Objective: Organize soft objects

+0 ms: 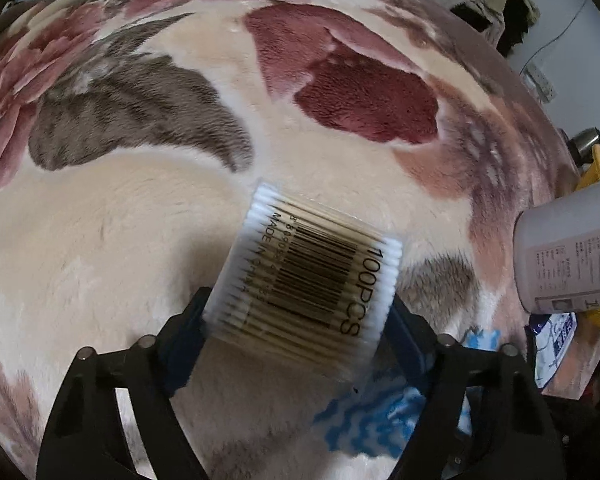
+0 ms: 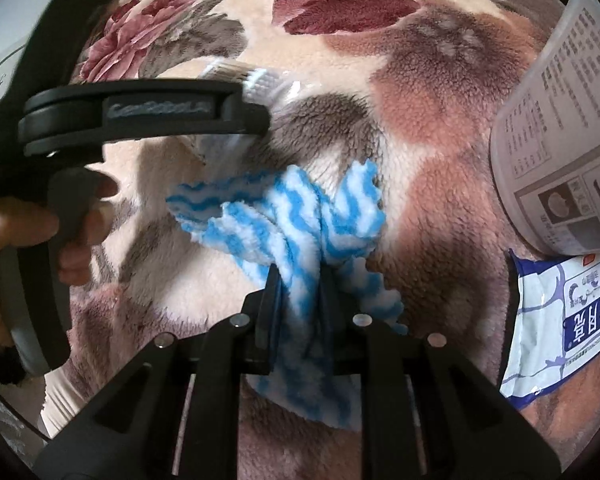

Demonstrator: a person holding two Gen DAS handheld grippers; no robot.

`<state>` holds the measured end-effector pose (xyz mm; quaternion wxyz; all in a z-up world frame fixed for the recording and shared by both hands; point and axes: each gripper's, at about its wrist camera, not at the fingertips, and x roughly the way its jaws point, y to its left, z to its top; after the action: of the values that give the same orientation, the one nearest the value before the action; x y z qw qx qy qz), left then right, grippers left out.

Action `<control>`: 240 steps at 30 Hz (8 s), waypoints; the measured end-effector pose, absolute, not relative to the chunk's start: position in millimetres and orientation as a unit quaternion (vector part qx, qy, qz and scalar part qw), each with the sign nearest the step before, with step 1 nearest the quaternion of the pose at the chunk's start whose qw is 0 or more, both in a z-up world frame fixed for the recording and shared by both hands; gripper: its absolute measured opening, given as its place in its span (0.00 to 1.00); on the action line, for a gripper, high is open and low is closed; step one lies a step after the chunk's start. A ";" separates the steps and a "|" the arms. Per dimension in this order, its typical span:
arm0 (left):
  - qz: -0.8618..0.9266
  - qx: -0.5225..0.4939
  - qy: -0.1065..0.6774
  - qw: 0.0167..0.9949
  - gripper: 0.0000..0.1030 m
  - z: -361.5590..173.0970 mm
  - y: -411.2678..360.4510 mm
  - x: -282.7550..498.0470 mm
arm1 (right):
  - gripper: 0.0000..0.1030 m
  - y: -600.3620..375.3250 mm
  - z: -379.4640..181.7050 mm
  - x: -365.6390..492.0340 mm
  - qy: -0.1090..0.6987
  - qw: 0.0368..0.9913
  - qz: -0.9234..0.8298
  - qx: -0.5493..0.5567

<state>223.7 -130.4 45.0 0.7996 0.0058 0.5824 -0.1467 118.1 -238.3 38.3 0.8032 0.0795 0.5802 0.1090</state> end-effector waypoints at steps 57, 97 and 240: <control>-0.053 -0.074 0.551 0.829 0.77 95.7 -19.3 108.4 | 0.17 -182.3 120.8 114.1 0.500 0.855 0.139 0.002; -0.133 -0.022 0.495 0.859 0.77 204.4 -155.8 140.5 | 0.17 -318.6 206.2 104.2 0.432 0.898 0.059 0.057; -0.334 0.113 0.472 0.808 0.99 199.4 -460.5 73.9 | 0.99 -567.9 192.3 -0.6 0.402 0.873 -0.139 0.240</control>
<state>73.9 -460.5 199.4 0.8084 0.1128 0.4716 -0.3336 -0.6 -567.9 192.3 0.8728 0.2399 0.4016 -0.1391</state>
